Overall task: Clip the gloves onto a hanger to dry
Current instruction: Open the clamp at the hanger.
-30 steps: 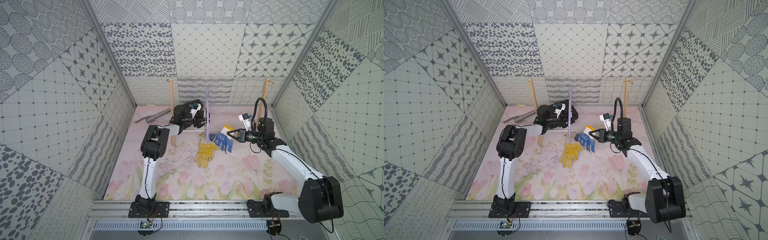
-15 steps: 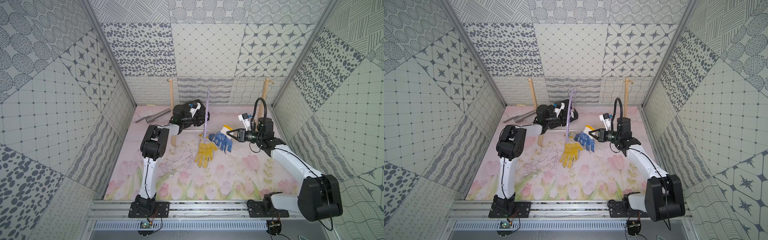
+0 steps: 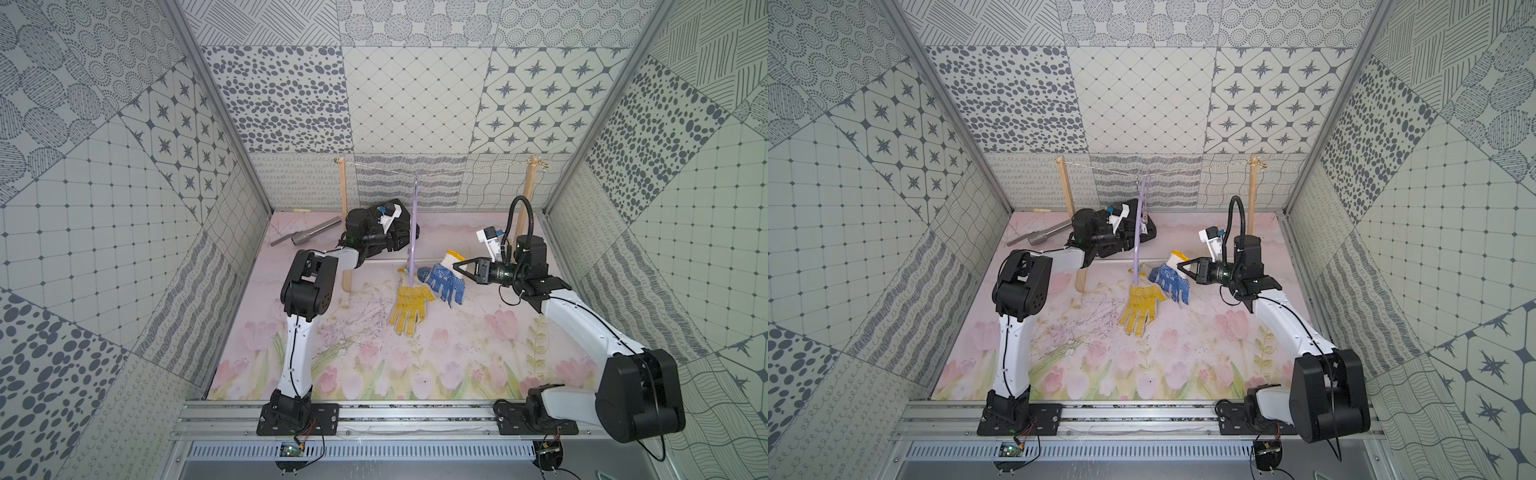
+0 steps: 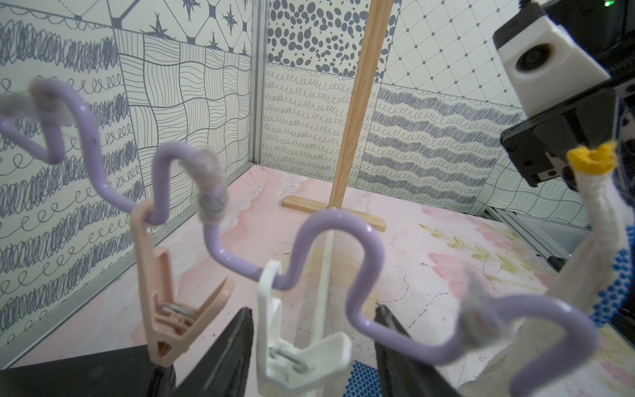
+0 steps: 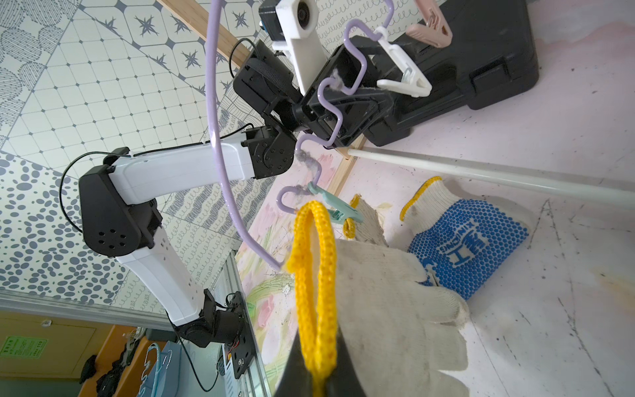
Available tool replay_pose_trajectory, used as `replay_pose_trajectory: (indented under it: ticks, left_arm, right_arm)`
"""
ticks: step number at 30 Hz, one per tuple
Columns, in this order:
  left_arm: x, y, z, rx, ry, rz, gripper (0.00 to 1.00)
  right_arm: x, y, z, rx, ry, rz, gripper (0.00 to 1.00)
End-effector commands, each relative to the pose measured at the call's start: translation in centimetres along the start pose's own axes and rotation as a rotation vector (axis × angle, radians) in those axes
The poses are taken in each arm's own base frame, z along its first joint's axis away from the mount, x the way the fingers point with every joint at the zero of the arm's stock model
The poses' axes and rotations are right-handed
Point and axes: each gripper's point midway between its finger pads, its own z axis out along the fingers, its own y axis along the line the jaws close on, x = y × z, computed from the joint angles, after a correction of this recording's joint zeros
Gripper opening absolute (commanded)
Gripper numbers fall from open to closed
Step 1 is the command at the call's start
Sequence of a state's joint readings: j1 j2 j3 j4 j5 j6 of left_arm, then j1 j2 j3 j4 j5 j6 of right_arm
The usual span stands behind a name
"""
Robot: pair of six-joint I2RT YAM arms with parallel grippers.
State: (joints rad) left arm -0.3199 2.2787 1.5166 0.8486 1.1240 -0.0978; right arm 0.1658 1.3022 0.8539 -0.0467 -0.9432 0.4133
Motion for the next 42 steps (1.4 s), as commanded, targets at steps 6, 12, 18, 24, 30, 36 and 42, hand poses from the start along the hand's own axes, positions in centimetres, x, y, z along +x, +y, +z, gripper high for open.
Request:
replay_pose_trajectory:
  ticks: [6,12,18,24,30,36,42]
  left_arm:
    - [-2.4,-0.8,0.0,0.040,-0.038,0.088,0.49]
    - [-2.3,-1.0,0.1,0.045,-0.042,0.094,0.41]
    - [-2.5,-1.1,0.0,0.050,-0.045,0.096,0.53]
    - [-2.8,-1.7,0.0,0.085,-0.046,0.101,0.54]
    - [-2.8,-2.0,-0.1,0.123,-0.051,0.084,0.48]
    - [-3.1,-2.2,-0.2,0.144,-0.052,0.087,0.40]
    - [-3.3,-2.4,-0.2,0.152,-0.054,0.092,0.30]
  right_arm:
    - [-0.3,0.8,-0.3,-0.026,-0.022,-0.039,0.00]
    - [-0.3,0.8,-0.3,-0.027,-0.022,-0.037,0.00]
    - [-0.2,0.7,-0.3,-0.027,-0.021,-0.037,0.00]
    - [-0.3,0.8,-0.3,-0.029,-0.022,-0.040,0.00]
    - [-0.2,0.7,-0.3,-0.027,-0.020,-0.034,0.00]
    - [-0.5,0.9,-0.3,-0.031,-0.027,-0.036,0.00]
    - [-0.4,0.8,-0.3,-0.028,-0.025,-0.034,0.00]
